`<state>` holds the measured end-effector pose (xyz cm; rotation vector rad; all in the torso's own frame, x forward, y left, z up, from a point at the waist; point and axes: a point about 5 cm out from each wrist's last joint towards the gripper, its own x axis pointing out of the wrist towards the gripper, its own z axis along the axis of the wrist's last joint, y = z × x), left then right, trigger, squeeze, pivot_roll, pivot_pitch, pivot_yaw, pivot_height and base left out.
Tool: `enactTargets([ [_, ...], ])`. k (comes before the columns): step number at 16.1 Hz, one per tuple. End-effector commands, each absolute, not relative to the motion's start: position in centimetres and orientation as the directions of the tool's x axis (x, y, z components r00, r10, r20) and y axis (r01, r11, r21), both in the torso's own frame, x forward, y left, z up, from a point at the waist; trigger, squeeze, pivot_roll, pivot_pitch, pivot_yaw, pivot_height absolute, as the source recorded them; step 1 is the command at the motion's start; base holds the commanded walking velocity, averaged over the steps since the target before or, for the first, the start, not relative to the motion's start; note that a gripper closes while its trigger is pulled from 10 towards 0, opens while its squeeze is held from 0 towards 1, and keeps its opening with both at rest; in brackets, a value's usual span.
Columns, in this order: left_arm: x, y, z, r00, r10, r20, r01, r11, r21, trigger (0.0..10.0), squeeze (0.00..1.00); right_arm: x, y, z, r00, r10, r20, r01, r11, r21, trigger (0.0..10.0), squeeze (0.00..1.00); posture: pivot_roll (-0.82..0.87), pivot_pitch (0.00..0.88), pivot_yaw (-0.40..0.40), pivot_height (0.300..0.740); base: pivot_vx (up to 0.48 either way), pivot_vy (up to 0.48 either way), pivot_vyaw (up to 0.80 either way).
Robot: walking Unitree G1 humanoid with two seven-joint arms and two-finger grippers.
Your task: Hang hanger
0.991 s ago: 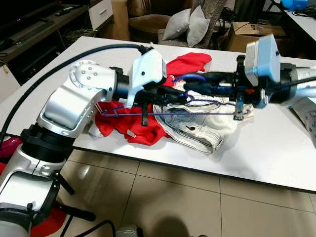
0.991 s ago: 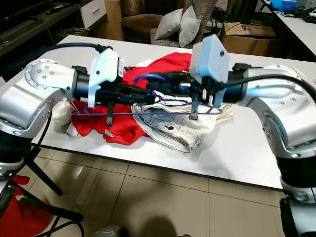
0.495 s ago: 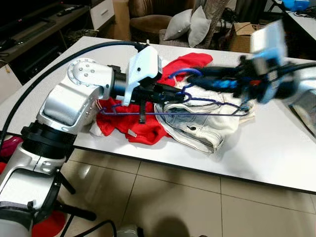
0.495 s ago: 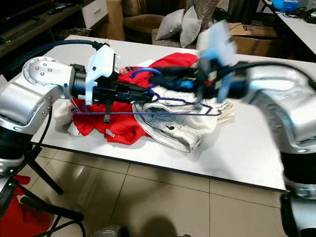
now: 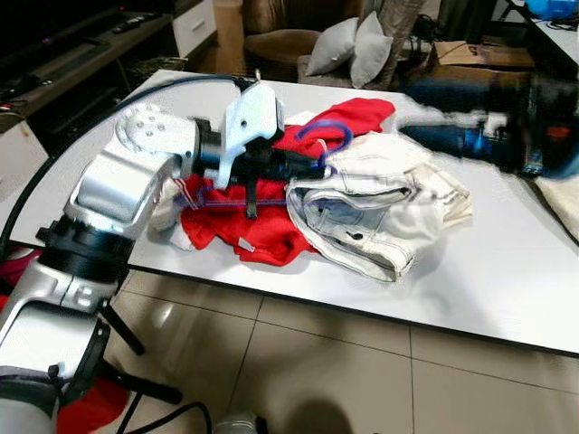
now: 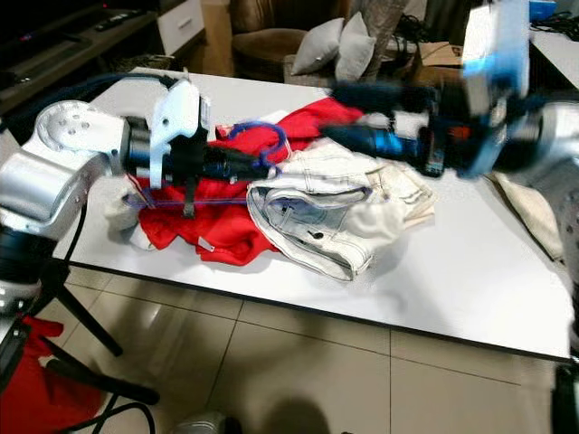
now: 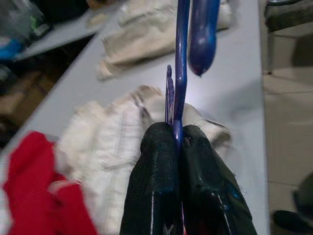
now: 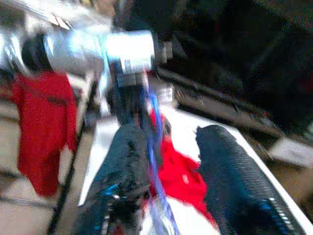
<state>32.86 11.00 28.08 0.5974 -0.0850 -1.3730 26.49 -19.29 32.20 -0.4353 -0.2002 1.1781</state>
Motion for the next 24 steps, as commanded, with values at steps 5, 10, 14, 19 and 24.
enactTargets([
  [5, 32.1, 10.0, 30.2, 0.206, -0.94, -0.273, 0.806, 0.005, 0.591, 0.0, 0.0, 27.2, -17.0, 29.9, 0.4, 0.897, -0.187, -0.837, 0.275, -0.473, 10.0, 0.0, 0.07, 0.0, 0.083, 0.74, 0.0, 0.0, 0.0],
  [10, 31.6, 9.6, 30.5, 0.184, -0.932, -0.312, 0.779, -0.055, 0.624, 0.0, 0.0, 28.5, -15.8, 28.5, 0.418, 0.864, -0.279, -0.805, 0.211, -0.554, 10.0, 0.0, 0.07, 0.0, 0.072, 0.74, 0.0, 0.0, 0.0],
  [14, 30.5, 9.4, 30.6, 0.163, -0.931, -0.328, 0.765, -0.091, 0.638, 0.0, 0.0, 29.1, -14.6, 28.4, 0.403, 0.868, -0.288, -0.802, 0.184, -0.568, 10.0, 0.0, 0.08, 0.0, 0.049, 0.74, 0.0, 0.0, 0.0],
  [19, 29.5, 9.0, 30.7, 0.115, -0.931, -0.345, 0.765, -0.138, 0.629, 0.0, 0.0, 30.0, -14.1, 28.6, 0.41, 0.871, -0.271, -0.792, 0.193, -0.579, 6.5, 0.0, 0.09, 0.0, 0.044, 0.74, 0.0, 0.0, 0.0],
  [24, 28.9, 8.4, 31.0, 0.068, -0.942, -0.329, 0.774, -0.158, 0.613, 0.0, 0.0, 29.8, -13.8, 28.4, 0.383, 0.883, -0.273, -0.811, 0.18, -0.556, 0.0, 0.0, 0.08, 0.0, 0.045, 0.74, 0.0, 0.0, 0.0],
])
